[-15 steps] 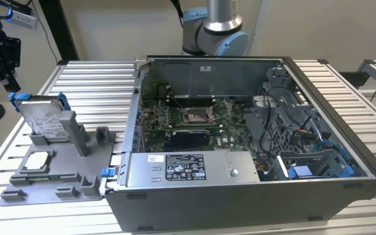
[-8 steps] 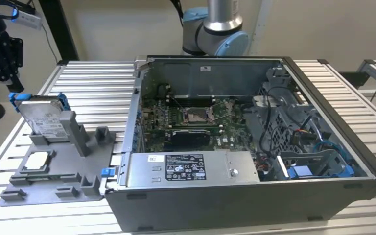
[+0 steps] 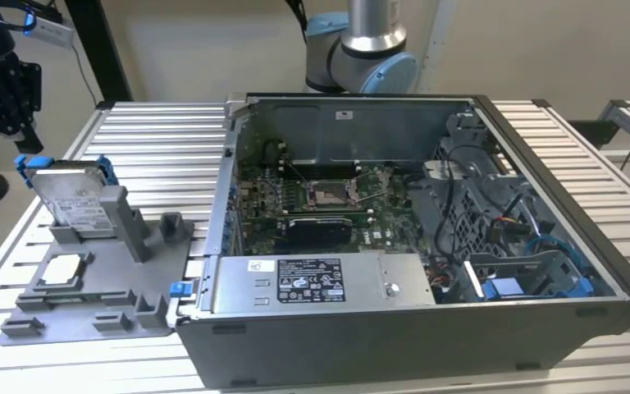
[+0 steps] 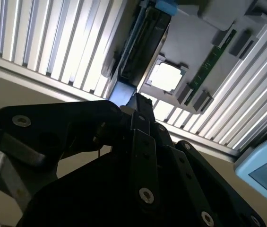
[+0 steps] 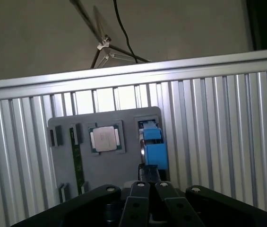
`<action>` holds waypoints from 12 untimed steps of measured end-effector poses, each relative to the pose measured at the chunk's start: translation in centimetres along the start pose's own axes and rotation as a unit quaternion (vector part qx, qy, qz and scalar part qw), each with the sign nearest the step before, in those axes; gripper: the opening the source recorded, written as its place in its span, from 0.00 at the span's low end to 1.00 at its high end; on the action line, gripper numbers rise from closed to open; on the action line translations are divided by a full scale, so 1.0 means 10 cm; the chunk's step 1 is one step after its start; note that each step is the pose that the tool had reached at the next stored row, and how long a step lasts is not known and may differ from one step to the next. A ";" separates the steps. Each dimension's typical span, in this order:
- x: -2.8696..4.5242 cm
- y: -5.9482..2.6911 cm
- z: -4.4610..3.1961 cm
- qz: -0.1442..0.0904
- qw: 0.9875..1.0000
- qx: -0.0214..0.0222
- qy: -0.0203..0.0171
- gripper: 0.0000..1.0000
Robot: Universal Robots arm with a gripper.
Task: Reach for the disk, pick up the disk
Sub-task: 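Pick up the disk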
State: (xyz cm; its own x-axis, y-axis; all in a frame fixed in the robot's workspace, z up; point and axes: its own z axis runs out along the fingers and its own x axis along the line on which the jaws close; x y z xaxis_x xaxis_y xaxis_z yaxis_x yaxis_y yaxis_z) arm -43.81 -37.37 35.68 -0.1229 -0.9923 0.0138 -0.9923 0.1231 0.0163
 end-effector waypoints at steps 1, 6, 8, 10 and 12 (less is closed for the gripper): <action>0.000 0.000 0.000 0.000 1.000 0.000 0.000 0.00; 0.000 0.000 0.000 0.000 1.000 0.000 0.000 0.00; 0.000 0.000 -0.001 0.000 1.000 0.000 0.000 0.00; 0.000 0.000 0.000 0.000 1.000 0.000 0.000 0.00; 0.000 0.000 0.000 0.000 1.000 0.000 0.000 0.00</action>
State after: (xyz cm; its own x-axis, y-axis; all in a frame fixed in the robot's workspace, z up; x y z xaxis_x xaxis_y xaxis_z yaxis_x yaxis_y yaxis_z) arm -43.81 -37.36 35.69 -0.1226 -0.9924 0.0138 -0.9923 0.1228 0.0163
